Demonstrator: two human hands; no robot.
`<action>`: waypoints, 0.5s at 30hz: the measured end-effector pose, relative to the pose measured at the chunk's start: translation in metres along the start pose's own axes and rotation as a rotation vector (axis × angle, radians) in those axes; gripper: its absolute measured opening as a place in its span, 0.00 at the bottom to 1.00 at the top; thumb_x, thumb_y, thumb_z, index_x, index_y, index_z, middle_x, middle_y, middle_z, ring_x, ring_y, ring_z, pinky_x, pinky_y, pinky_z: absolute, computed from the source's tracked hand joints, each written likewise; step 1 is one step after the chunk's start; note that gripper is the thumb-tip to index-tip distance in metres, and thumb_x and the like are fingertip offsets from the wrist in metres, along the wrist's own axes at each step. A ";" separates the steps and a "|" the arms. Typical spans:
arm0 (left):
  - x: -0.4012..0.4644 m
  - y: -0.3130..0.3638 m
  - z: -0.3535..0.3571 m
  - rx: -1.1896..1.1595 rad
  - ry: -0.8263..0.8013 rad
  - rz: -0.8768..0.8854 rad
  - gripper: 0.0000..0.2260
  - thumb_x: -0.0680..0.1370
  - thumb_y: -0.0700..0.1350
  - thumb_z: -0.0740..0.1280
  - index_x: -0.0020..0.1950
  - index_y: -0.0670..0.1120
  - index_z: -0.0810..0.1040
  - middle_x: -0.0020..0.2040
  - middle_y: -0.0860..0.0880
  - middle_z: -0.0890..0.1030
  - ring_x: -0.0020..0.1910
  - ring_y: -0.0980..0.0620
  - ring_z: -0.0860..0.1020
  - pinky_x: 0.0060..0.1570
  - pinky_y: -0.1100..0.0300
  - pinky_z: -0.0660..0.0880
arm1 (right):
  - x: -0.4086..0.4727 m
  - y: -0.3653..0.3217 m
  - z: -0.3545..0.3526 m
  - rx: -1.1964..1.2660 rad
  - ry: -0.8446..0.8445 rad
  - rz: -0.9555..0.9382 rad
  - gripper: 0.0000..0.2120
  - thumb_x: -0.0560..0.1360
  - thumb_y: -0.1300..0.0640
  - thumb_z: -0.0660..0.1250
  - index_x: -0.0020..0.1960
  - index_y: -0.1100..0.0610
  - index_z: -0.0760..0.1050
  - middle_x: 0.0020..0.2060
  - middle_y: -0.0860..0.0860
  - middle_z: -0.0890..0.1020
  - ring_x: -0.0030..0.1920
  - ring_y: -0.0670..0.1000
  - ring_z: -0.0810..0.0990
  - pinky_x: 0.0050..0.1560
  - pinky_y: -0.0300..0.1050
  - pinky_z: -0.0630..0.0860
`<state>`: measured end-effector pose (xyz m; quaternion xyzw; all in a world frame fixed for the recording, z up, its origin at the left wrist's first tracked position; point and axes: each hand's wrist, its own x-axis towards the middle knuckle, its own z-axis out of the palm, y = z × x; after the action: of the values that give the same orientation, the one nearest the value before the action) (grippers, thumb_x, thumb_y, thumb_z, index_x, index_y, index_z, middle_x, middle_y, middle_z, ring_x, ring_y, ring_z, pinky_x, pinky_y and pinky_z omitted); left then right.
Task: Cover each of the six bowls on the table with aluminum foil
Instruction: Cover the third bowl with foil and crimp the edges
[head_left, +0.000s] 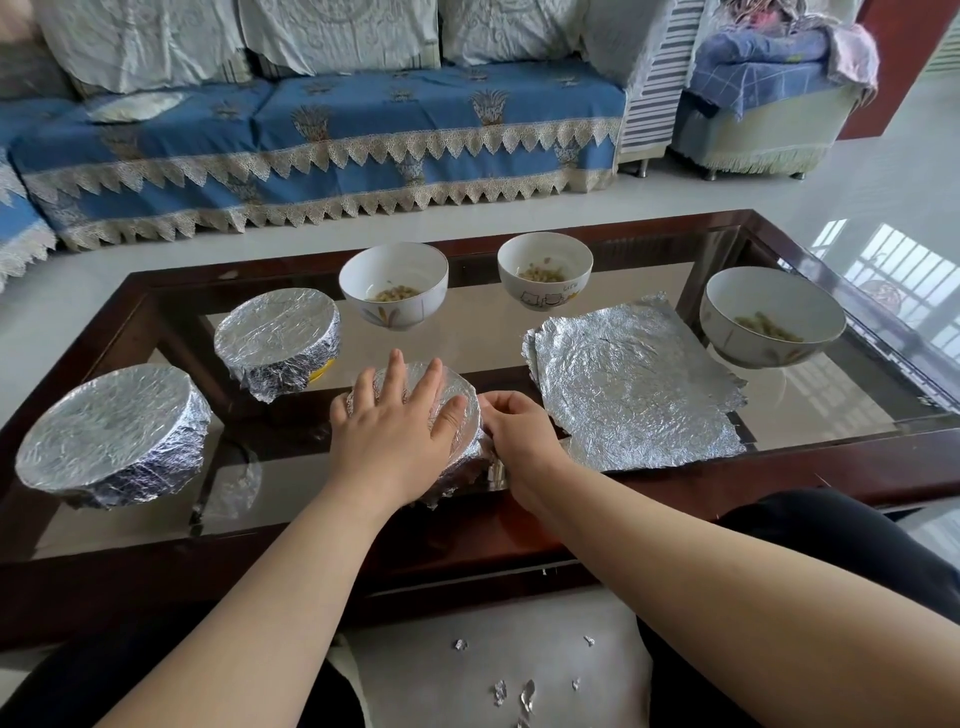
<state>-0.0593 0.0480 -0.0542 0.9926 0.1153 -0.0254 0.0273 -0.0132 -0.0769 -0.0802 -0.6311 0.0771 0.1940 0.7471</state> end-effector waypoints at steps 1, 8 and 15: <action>0.000 0.000 0.000 0.000 -0.002 -0.001 0.29 0.80 0.66 0.39 0.81 0.61 0.44 0.82 0.48 0.44 0.80 0.42 0.47 0.74 0.40 0.50 | 0.001 0.000 0.001 -0.002 0.008 0.001 0.05 0.80 0.61 0.62 0.50 0.62 0.74 0.28 0.50 0.70 0.19 0.42 0.65 0.22 0.35 0.66; -0.001 0.001 -0.001 -0.003 0.006 -0.003 0.29 0.80 0.67 0.40 0.81 0.61 0.46 0.82 0.48 0.45 0.80 0.42 0.48 0.74 0.40 0.51 | 0.005 0.000 0.006 -0.078 0.058 -0.016 0.15 0.72 0.76 0.52 0.48 0.63 0.73 0.36 0.54 0.72 0.23 0.45 0.68 0.20 0.35 0.66; -0.001 0.001 -0.001 -0.013 0.008 -0.016 0.29 0.80 0.67 0.41 0.81 0.61 0.46 0.82 0.49 0.45 0.80 0.42 0.48 0.74 0.40 0.50 | 0.002 -0.004 -0.001 -0.202 0.125 -0.145 0.18 0.69 0.74 0.49 0.43 0.54 0.70 0.35 0.52 0.77 0.29 0.50 0.74 0.24 0.39 0.72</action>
<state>-0.0599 0.0468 -0.0533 0.9916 0.1235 -0.0209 0.0331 -0.0095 -0.0778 -0.0771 -0.7179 0.0578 0.1064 0.6855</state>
